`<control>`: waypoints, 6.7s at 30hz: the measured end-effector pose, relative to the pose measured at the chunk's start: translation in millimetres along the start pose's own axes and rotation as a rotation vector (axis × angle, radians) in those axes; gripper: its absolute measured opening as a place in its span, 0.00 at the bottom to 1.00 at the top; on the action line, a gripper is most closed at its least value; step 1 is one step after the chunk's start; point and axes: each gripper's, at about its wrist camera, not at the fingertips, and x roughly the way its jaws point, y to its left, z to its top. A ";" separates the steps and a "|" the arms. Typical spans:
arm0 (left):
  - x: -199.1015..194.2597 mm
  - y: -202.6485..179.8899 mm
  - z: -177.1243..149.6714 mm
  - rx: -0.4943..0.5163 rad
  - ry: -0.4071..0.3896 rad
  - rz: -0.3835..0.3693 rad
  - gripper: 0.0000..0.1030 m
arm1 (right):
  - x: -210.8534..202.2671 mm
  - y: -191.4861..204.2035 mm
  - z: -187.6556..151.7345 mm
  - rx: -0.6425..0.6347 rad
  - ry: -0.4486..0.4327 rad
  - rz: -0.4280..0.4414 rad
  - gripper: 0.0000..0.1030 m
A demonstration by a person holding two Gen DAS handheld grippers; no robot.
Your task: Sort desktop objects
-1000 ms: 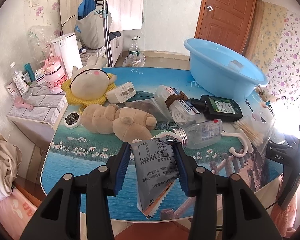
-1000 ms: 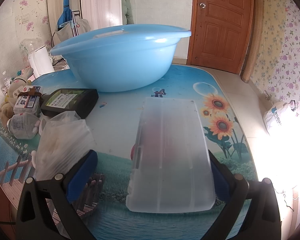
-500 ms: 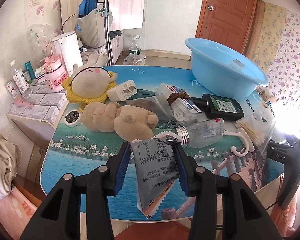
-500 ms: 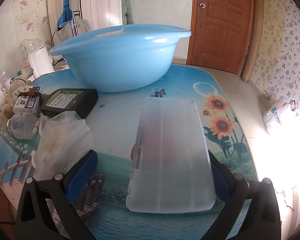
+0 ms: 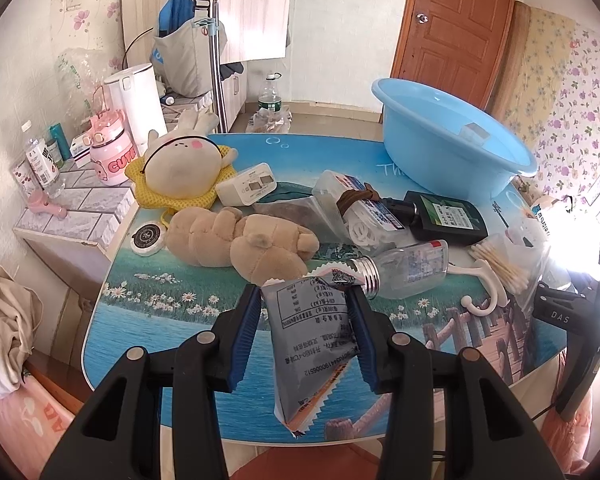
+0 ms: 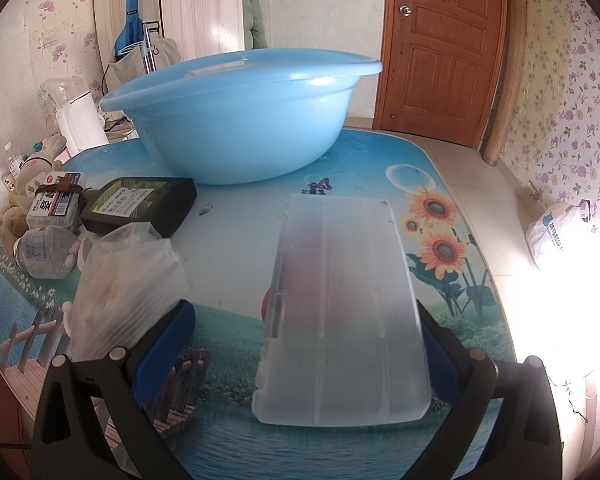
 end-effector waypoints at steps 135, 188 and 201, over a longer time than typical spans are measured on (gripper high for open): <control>93.9 -156.0 189.1 0.257 -0.080 -0.243 0.55 | -86.9 -49.1 132.6 -0.169 -0.138 0.337 0.59; 24.1 -59.2 123.4 0.135 -0.115 -0.114 0.84 | -82.9 -48.7 110.0 -0.050 -0.129 0.244 0.68; 9.5 -22.3 52.4 0.063 -0.042 -0.072 0.85 | -54.2 41.0 25.1 -0.031 -0.010 0.273 0.72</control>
